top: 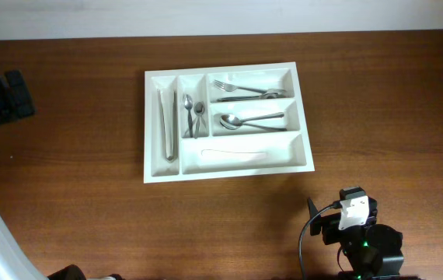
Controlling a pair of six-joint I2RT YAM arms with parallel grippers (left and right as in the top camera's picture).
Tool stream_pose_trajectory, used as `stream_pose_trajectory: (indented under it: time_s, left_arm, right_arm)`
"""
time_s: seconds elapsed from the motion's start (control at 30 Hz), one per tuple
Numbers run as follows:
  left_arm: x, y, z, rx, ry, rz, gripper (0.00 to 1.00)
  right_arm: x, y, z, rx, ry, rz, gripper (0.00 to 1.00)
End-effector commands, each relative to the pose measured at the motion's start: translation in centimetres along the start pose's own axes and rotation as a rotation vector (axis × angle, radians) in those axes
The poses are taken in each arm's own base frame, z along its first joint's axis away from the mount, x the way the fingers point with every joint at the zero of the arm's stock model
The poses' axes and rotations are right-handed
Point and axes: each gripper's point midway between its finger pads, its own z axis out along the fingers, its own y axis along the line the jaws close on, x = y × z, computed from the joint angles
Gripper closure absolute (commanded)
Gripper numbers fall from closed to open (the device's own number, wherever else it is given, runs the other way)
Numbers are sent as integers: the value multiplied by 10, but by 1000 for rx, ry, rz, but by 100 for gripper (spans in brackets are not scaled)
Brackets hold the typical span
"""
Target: Pack container
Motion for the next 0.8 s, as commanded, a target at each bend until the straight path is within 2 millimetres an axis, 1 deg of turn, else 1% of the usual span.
stream_pose_trajectory:
  time_s: [0.0,0.13,0.33,0.47,0.53,0.57,0.63,0.77]
  left_arm:
    - [0,1,-4,3,-10,-13,1]
    - [0,1,-4,2,-9,-13,1]
    - [0,1,-4,2,-10,-13,1]
    - [0,-7,-18,2,-45,12,1]
    - [-2,-4,-25,-61,-91,37,1]
    - [0,-6,-27,-73,-112,49,1]
    - [0,-19,-31,-68,-188,76,1]
    - [-3,-58,-42,24,-432,125,1]
  right_arm:
    - [4,4,0,-21,7,9,1]
    - [9,5,0,-23,28,12,2]
    - [9,5,0,-24,30,12,1]
    - [9,5,0,-24,30,12,1]
    - [9,5,0,-24,30,12,1]
    - [9,5,0,-24,30,12,1]
    - [9,5,0,-24,30,12,1]
    - [9,5,0,-23,30,12,1]
